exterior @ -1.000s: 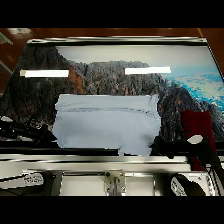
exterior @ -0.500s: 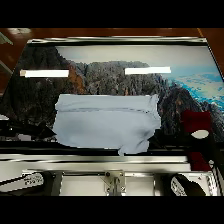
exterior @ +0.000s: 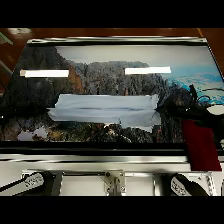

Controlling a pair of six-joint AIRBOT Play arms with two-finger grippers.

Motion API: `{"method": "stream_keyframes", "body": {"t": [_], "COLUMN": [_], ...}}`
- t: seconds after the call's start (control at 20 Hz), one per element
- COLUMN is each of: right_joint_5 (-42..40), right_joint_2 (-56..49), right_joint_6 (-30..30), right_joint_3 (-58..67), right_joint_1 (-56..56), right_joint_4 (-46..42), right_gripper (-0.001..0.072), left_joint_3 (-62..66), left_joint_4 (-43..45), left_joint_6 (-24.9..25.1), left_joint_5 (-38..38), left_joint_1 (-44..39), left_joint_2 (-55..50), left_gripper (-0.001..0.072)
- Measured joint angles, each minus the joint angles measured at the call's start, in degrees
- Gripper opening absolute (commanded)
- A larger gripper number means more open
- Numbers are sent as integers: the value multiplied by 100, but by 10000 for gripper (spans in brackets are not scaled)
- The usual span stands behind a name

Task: Fold the shirts.

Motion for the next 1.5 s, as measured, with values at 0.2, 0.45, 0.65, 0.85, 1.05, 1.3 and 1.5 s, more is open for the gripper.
{"method": "stream_keyframes", "body": {"t": [0.2, 0.45, 0.65, 0.85, 1.05, 1.3, 1.5], "right_joint_5": [-422, -1165, -1530, -1716, -1727, -1329, -518], "right_joint_2": [-745, -1377, -1812, -2151, -2245, -2070, -2205], "right_joint_6": [-114, -247, -339, -444, -756, -592, 120], "right_joint_3": [507, 754, 800, 811, 960, 1705, 1956], "right_joint_1": [0, 0, 4, 199, 341, -55, -221], "right_joint_4": [125, 264, 323, 376, 389, -586, -1895], "right_gripper": [56, 57, 74, 472, 508, 675, 675], "left_joint_3": [588, 1460, 1801, 1893, 1958, 2446, 2896], "left_joint_4": [-258, -352, -367, -367, -367, -358, -365], "left_joint_6": [-146, -518, -927, -1252, -1388, -1456, -1458], "left_joint_5": [529, 1152, 1353, 1303, 1075, 455, -332], "left_joint_1": [-459, -964, -1097, -1200, -1196, -879, -737], "left_joint_2": [-455, -1364, -2024, -2483, -2638, -2673, -2675], "left_gripper": [35, 34, 35, 357, 628, 627, 622]}}
